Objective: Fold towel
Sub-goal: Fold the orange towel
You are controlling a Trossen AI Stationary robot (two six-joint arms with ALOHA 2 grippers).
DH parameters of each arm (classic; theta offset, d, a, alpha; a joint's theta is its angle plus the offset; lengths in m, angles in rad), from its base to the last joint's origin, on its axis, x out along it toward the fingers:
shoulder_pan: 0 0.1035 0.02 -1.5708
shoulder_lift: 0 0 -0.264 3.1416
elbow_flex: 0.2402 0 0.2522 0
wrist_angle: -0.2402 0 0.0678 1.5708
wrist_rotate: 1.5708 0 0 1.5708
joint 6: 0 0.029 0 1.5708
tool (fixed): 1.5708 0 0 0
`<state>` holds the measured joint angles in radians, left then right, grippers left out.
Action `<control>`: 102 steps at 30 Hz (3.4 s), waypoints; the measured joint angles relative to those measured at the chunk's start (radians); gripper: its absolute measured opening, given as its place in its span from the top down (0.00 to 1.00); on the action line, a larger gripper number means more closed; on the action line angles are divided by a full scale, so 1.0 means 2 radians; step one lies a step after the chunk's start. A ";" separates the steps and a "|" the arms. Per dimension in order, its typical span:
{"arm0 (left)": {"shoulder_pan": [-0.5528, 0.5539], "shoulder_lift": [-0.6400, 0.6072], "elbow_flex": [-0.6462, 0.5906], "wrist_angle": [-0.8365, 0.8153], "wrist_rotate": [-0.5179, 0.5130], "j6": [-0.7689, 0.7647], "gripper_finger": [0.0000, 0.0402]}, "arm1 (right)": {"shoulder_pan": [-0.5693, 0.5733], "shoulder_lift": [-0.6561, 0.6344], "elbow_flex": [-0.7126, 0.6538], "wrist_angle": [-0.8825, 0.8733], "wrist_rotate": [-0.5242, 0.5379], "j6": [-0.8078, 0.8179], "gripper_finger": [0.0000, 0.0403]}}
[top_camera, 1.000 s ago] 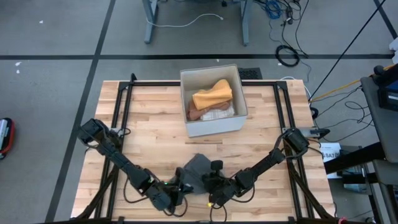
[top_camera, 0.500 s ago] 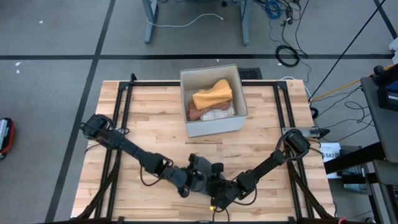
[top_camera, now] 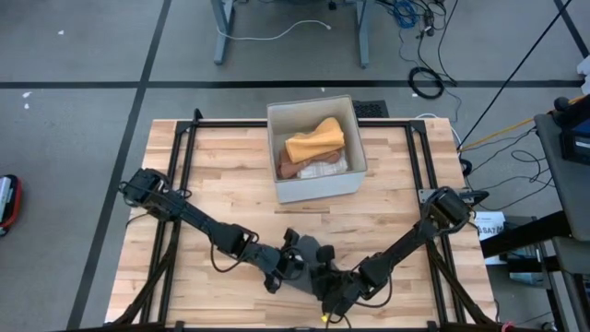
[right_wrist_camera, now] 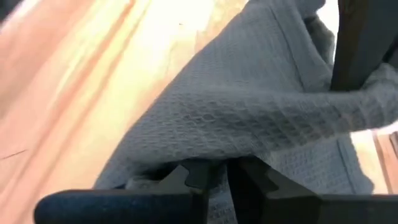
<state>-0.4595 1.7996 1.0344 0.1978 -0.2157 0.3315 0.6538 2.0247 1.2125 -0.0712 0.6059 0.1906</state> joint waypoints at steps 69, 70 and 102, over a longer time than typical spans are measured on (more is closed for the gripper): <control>0.090 0.113 0.069 0.099 0.142 0.074 1.00 | 0.038 -0.009 -0.023 -0.161 0.022 0.095 0.91; 0.093 0.113 0.069 0.098 0.142 0.075 1.00 | 0.038 -0.009 -0.023 -0.160 0.022 0.095 0.91; 0.117 0.179 0.098 0.107 0.174 0.072 0.99 | 0.086 -0.057 -0.023 -0.147 0.090 0.102 0.70</control>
<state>-0.2245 2.1571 1.2297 0.4126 0.1326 0.4762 0.8264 1.9112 1.1665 -0.3648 0.7865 0.3940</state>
